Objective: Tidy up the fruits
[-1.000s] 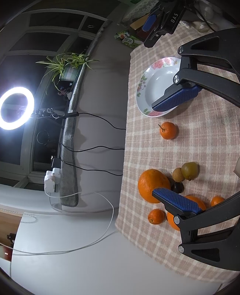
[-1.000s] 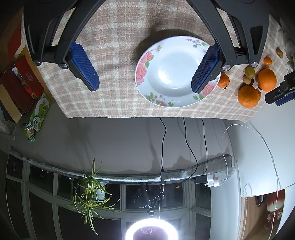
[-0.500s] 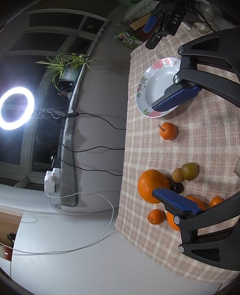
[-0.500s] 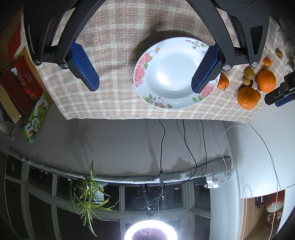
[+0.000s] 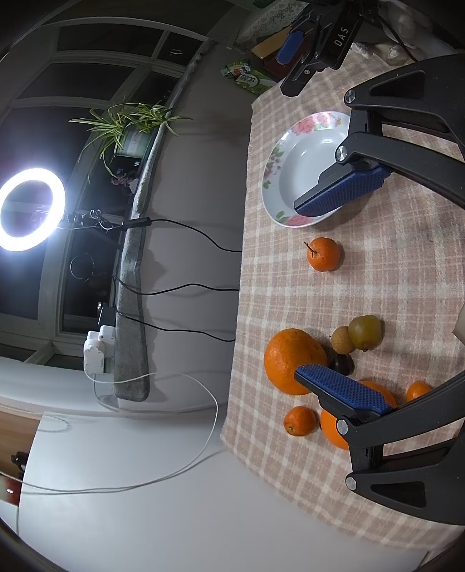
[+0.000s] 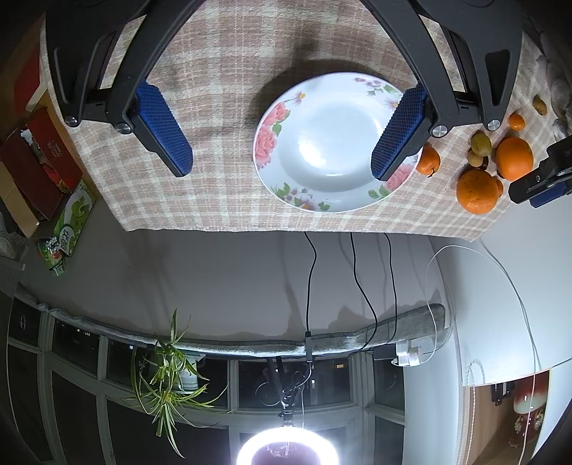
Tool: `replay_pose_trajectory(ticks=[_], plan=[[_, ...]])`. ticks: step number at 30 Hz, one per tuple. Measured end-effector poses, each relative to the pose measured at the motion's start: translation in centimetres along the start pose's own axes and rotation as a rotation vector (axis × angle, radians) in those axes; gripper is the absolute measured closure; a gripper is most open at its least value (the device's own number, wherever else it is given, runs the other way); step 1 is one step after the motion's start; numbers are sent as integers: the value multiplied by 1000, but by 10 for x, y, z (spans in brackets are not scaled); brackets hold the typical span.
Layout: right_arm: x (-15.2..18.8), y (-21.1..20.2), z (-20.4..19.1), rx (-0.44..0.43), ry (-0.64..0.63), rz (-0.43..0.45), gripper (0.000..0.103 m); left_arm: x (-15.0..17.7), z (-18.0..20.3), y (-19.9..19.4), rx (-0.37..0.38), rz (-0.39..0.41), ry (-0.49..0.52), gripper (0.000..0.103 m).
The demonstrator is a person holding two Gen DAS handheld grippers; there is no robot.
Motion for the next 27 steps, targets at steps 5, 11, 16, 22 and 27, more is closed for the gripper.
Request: replay_pose_trajectory(ticks=[5, 11, 16, 22, 27], plan=[[2, -1, 0, -2, 2, -4, 1, 0, 0, 1, 1, -1, 0, 18], [2, 1, -2, -1, -4, -4, 1, 0, 0, 0, 0, 0, 0, 18], [2, 1, -3, -2, -4, -8, 1, 0, 0, 1, 1, -1, -1, 18], [3, 2, -5, -6, -14, -12, 1, 1, 0, 1, 0, -2, 0, 18], [3, 3, -7, -12, -21, -16, 1, 2, -2, 1, -1, -1, -2, 18]])
Point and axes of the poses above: each gripper's, at about its wrist camera, not at the fingertips, and y roughly the way its jaws point, z to its right, x to its underside, the point moved 4 cm from there along y, roughly the way its jaws point, and after that the axes turned 4 degrees about x, right-handed, at the moved point
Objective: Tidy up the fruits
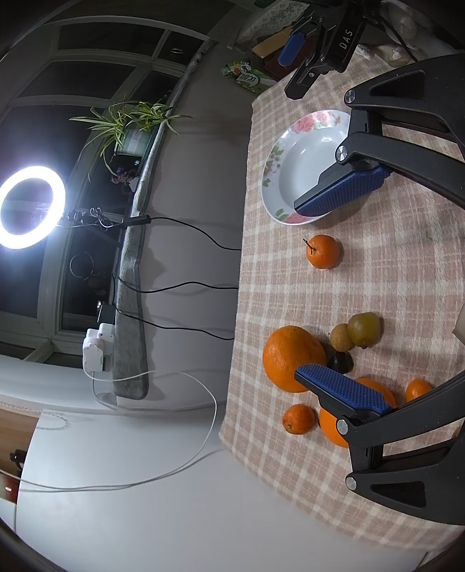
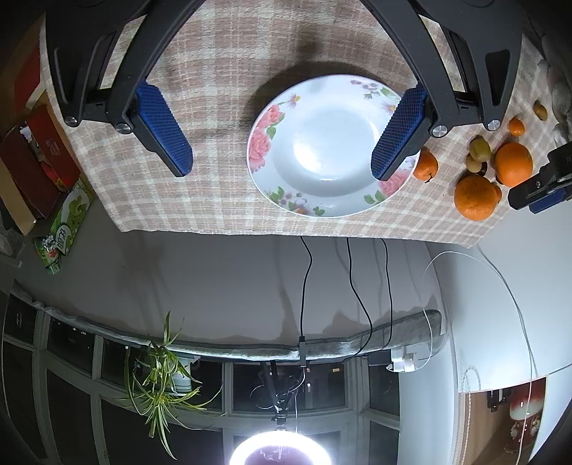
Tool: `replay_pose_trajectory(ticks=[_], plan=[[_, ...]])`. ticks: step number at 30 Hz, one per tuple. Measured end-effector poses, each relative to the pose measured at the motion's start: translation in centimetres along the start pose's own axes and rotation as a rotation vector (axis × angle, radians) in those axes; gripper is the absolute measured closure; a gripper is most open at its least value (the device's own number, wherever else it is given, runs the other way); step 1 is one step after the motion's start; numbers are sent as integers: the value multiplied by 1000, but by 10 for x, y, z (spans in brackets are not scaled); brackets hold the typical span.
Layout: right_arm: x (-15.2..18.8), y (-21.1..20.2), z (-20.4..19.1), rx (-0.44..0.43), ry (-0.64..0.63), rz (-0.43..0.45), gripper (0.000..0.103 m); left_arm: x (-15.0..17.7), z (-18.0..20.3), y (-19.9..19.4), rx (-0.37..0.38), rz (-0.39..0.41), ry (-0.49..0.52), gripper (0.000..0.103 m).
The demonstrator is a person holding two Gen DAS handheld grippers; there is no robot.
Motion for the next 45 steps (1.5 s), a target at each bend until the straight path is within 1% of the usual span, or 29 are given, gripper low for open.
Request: replay_pose_trajectory(ticks=[8, 11, 19, 25, 29, 32, 34, 36, 38, 39, 41, 45], plan=[[-1, 0, -4, -14, -8, -6, 1, 3, -5, -1, -3, 0, -7, 18], [-1, 2, -7, -33, -9, -12, 1, 3, -10, -3, -6, 1, -15, 18], [-3, 6, -22, -109, -18, -26, 1, 11, -36, -13, -40, 4, -55, 18], [-7, 8, -39, -186, -32, -41, 1, 16, -58, -18, -61, -5, -96, 20], [-7, 14, -58, -267, -46, -76, 1, 23, -74, -21, -58, -19, -141, 20], [-7, 20, -81, -349, -68, -109, 1, 29, -83, -23, -59, -30, -160, 21], [-7, 22, -96, -403, -76, -127, 1, 33, -89, -24, -55, -41, -179, 23], [-7, 24, -110, -458, -84, -145, 1, 37, -94, -24, -55, -50, -188, 28], [-6, 27, -125, -513, -85, -173, 4, 41, -97, -23, -46, -62, -197, 32], [-6, 29, -134, -546, -90, -193, 5, 43, -98, -22, -41, -69, -201, 32], [-5, 34, -151, -596, -98, -230, 10, 46, -99, -21, -30, -80, -204, 32], [-5, 38, -181, -673, -101, -283, 12, 52, -102, -16, -23, -97, -207, 32]])
Point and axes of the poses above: each gripper's, at about its wrist camera, not at the fingertips, and y roughly the way its jaws point, z to its right, x to its underside, the point moved 4 cm from there along y, roughly the way its jaws point, and after that the axes turned 4 degrees about x, right-handed, at the moved point
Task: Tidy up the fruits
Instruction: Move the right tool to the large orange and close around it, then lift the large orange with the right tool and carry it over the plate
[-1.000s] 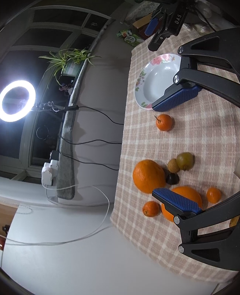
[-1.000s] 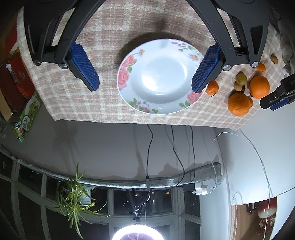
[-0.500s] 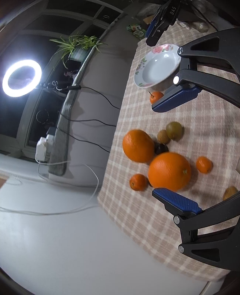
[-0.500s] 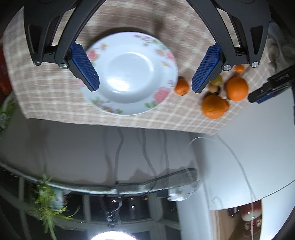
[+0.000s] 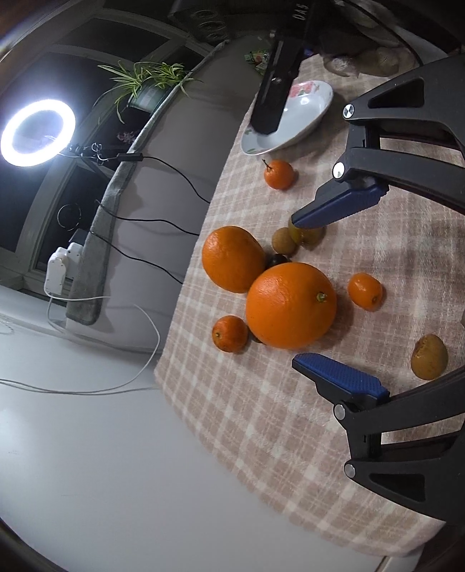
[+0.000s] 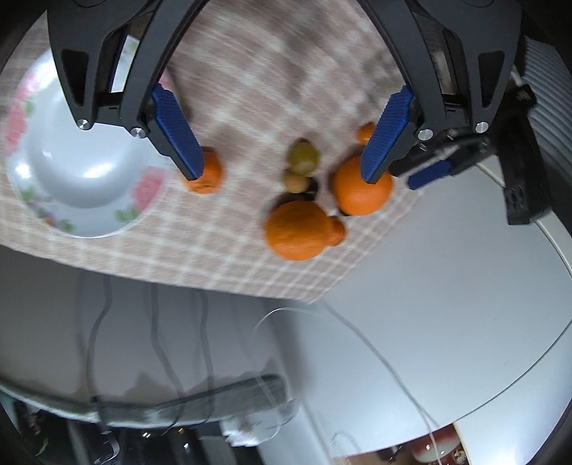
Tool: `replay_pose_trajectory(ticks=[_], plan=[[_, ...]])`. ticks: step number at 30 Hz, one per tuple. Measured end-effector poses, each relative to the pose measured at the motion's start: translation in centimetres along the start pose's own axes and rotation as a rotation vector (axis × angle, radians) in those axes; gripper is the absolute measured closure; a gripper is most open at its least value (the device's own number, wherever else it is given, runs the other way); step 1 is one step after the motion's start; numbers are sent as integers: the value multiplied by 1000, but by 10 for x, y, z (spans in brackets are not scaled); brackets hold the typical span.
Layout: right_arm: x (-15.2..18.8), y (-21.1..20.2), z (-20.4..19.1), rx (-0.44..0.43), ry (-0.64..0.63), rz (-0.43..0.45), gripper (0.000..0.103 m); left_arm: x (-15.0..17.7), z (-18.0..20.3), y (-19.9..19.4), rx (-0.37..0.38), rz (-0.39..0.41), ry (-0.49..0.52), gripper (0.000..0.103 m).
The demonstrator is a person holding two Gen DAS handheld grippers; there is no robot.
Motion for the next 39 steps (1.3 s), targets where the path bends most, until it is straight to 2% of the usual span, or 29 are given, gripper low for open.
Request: replay_pose_trajectory(ticks=[4, 7, 11, 15, 21, 25, 34, 37, 39], plan=[[-6, 24, -20, -58, -10, -54, 12, 3, -3, 5, -3, -11, 7, 32], [-8, 44, -31, -126, 6, -112, 19, 4, -5, 9, -2, -19, 5, 32], [-9, 67, -41, -140, 1, -160, 19, 4, -6, 13, 6, -23, 6, 32], [-7, 87, -48, -192, 34, -221, 26, 6, -5, 19, 18, -32, 11, 34], [-5, 100, -55, -211, 30, -257, 28, 7, -7, 24, 21, -32, 8, 35], [-3, 105, -59, -228, 29, -279, 33, 5, -10, 26, 17, -32, 0, 35], [2, 116, -63, -246, 34, -318, 33, 6, -11, 34, 6, -51, -3, 35], [4, 119, -65, -244, 27, -325, 34, 4, -13, 34, 1, -45, -10, 42], [3, 119, -65, -242, 28, -322, 35, 4, -13, 34, 2, -43, -7, 42]])
Point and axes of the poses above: each gripper's, at about its wrist camera, not at the fingertips, and y roughly the way its jaws point, z to its right, x to its underside, the point moved 4 cm from there along y, roughly the way its jaws point, and after that the axes turned 4 degrees about x, right-handed, at the moved point
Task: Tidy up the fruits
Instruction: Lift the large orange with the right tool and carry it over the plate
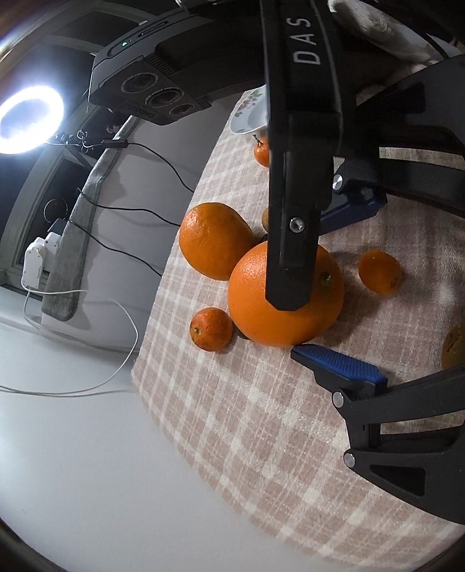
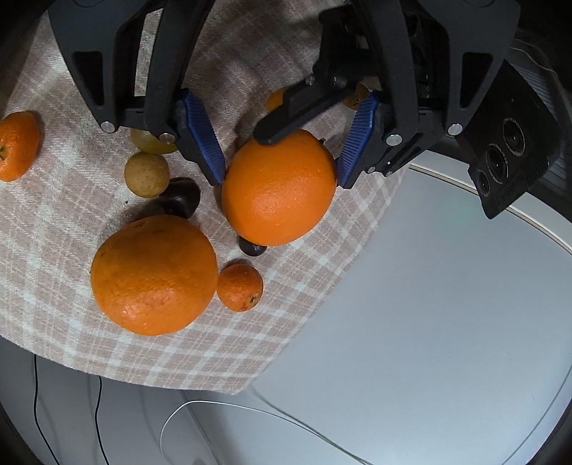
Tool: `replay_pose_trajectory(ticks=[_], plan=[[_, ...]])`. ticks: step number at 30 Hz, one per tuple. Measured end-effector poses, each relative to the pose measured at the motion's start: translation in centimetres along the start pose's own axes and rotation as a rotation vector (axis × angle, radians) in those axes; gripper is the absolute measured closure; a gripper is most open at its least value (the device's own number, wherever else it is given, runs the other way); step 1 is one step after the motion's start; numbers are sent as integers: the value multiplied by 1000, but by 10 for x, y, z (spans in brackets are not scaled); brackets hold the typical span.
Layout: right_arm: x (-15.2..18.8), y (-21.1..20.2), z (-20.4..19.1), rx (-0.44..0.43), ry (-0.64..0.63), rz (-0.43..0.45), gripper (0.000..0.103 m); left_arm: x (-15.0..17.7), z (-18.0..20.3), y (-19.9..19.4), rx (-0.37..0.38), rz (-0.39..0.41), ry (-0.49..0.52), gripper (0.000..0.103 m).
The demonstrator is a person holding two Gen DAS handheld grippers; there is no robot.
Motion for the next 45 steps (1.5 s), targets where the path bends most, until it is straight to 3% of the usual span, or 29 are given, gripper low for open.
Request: replay_pose_trajectory(ticks=[10, 23, 35, 45], plan=[[1, -9, -1, 1, -15, 26, 36, -2, 4, -7, -6, 21, 19, 42], [7, -57, -4, 25, -38, 120, 36, -13, 34, -21, 23, 74, 76, 42], [23, -120, 27, 105, 13, 220, 36, -20, 94, -8, 127, 75, 160, 42], [38, -165, 75, 174, 100, 285, 36, -20, 151, 19, 222, 37, 238, 42]])
Point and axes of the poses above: each gripper's, at about its wrist camera, not at the fingertips, and y roughly the way its jaws point, z to its right, x to its underside, the point moved 4 cm from there along y, roughly the way its jaws point, and after that the axes turned 4 degrees about x, right-handed, at the moved point
